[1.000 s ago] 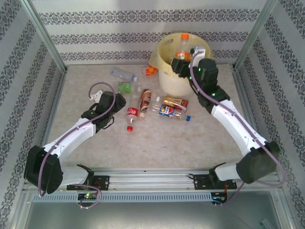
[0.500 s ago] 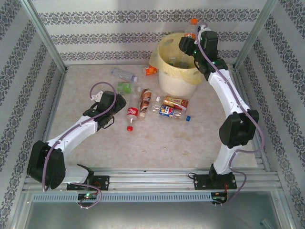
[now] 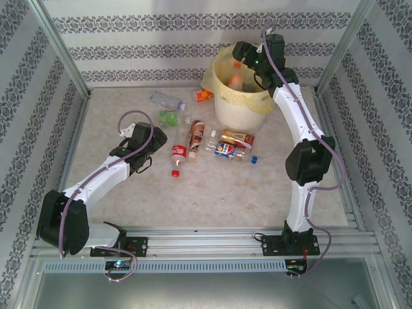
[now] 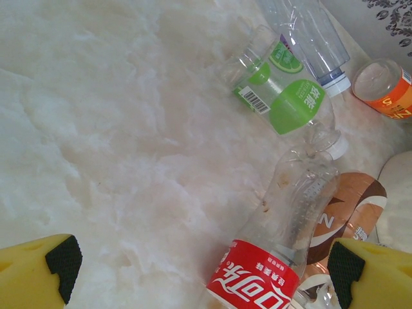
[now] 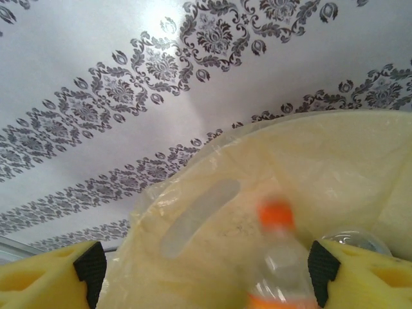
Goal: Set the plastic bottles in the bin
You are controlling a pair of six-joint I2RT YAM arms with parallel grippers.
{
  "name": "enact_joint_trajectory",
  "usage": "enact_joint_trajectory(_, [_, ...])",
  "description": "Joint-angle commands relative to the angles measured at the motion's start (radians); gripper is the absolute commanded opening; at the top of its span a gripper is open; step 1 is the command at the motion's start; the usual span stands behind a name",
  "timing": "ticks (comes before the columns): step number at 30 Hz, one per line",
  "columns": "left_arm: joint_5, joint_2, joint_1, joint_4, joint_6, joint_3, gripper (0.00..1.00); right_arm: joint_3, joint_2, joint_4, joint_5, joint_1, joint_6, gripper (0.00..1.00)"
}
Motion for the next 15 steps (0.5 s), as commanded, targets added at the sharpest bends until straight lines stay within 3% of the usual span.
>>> enact_joint_trajectory(1, [0.010, -0.010, 0.016, 0.009, 0.001, -0.010, 0.99, 0.030, -0.030, 0.058, -0.035, 0.015, 0.043, 0.85])
enact_joint_trajectory(7, [0.049, 0.018, 0.026, 0.017, 0.017, 0.006, 1.00, -0.087, -0.140, 0.105, -0.052, 0.014, 0.011, 0.87])
enact_joint_trajectory(15, [0.118, 0.110, 0.052, 0.033, 0.041, 0.094, 1.00, -0.450, -0.433, 0.265, -0.121, 0.009, -0.041, 0.98])
